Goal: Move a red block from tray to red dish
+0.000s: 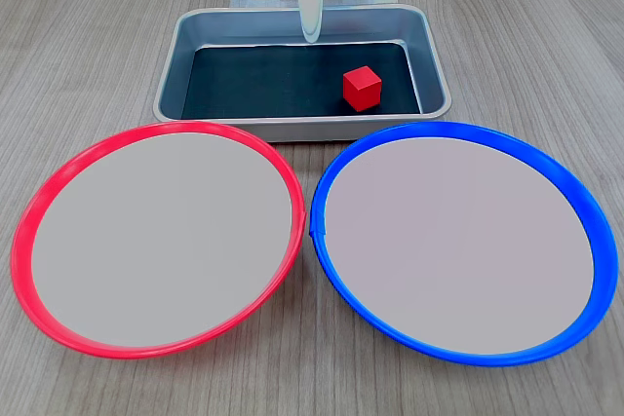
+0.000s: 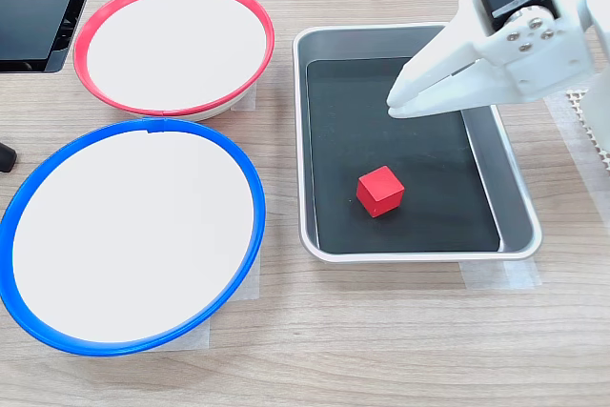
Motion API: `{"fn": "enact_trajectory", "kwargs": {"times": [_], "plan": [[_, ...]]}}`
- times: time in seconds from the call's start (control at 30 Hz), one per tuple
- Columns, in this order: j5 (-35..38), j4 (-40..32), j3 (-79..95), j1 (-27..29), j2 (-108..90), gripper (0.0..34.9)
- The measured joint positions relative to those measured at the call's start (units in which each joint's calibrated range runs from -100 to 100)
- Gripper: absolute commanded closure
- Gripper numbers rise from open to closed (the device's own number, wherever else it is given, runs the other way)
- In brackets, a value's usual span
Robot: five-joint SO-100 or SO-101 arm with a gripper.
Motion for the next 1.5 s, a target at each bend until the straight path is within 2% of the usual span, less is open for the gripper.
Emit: {"fn": "enact_trajectory", "kwargs": {"times": [0.6, 0.8, 0.83, 0.93, 0.97, 1.0, 1.03, 1.1, 1.13, 1.27, 1.5], "plan": [[0.0, 0.0, 0.0, 0.0, 0.0, 34.7], [1.0, 1.5, -4.7, -2.5, 7.7, 34.6], [1.4, 2.1, -7.3, -3.0, 10.1, 34.0], [3.0, 5.5, -19.6, -5.2, 26.4, 28.4], [3.5, 6.0, -25.4, -6.2, 35.0, 23.6], [3.7, 6.0, -26.4, -6.4, 37.0, 22.0], [3.9, 6.0, -27.2, -6.5, 38.8, 18.6], [4.5, 5.3, -31.5, -7.6, 45.7, 17.3], [4.8, 4.9, -33.1, -8.1, 49.0, 15.3], [7.0, 3.8, -38.7, -10.4, 63.1, 14.0], [9.2, 5.3, -48.4, -13.2, 80.1, 17.5]]}}
